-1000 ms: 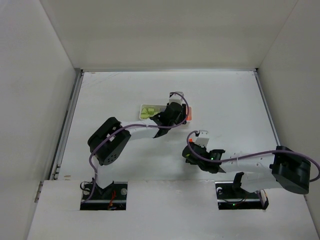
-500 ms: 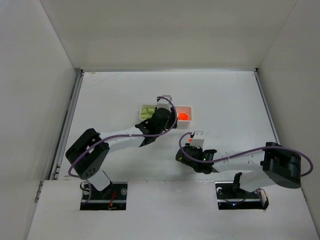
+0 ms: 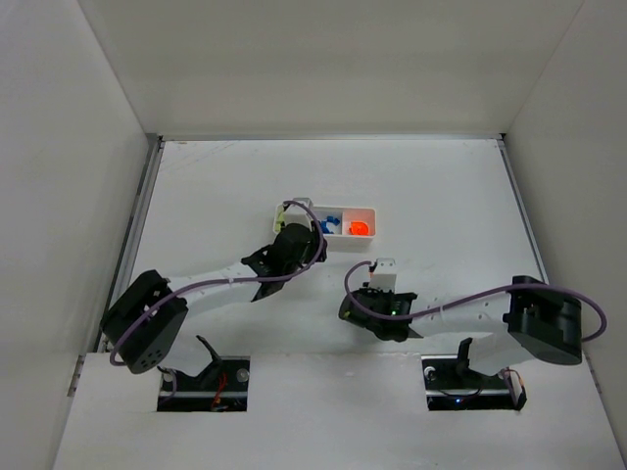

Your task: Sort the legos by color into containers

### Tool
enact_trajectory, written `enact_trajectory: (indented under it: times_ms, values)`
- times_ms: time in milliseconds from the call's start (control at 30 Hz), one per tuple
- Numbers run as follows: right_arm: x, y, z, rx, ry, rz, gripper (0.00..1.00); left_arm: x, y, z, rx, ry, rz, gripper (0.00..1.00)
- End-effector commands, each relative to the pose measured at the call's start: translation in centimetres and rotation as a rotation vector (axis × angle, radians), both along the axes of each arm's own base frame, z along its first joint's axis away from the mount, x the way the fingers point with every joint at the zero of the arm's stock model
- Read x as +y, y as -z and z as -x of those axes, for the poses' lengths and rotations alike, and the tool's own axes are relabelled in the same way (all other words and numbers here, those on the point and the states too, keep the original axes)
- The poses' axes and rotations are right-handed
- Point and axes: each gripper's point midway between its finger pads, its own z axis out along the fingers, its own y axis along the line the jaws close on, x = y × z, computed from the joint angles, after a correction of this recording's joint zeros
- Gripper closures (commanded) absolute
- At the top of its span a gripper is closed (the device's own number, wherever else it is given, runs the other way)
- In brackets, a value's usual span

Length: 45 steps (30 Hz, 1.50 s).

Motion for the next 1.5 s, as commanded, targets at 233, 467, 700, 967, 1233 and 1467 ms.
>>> enact_trajectory:
  times_ms: [233, 467, 700, 967, 1233, 1467]
  values:
    - [1.3, -6.2, -2.2, -0.096, -0.042, -0.168, 0.83, -0.1, -2.3, 1.5, -0.04, 0.021, 0.053, 0.57]
    - [1.5, -13.0, -9.7, -0.26, -0.047, -0.3, 0.83, -0.9, -1.2, 4.6, -0.005, 0.071, 0.054, 0.57]
    - [2.4, -15.0, -16.8, -0.308, -0.061, -0.318, 0.83, -2.5, 0.9, 6.9, 0.036, 0.099, 0.042, 0.55]
    - [2.7, -13.6, -21.3, -0.309, -0.012, -0.284, 0.64, -6.9, 0.7, 8.4, 0.02, 0.203, 0.034, 0.52]
    - [1.3, -15.2, -20.2, -0.348, 0.001, -0.299, 0.61, -10.6, 2.0, 9.2, 0.029, 0.269, -0.006, 0.51]
    - [-1.7, -14.9, -17.9, -0.364, 0.051, -0.313, 0.61, -13.3, 3.9, 8.0, 0.022, 0.298, -0.066, 0.5]
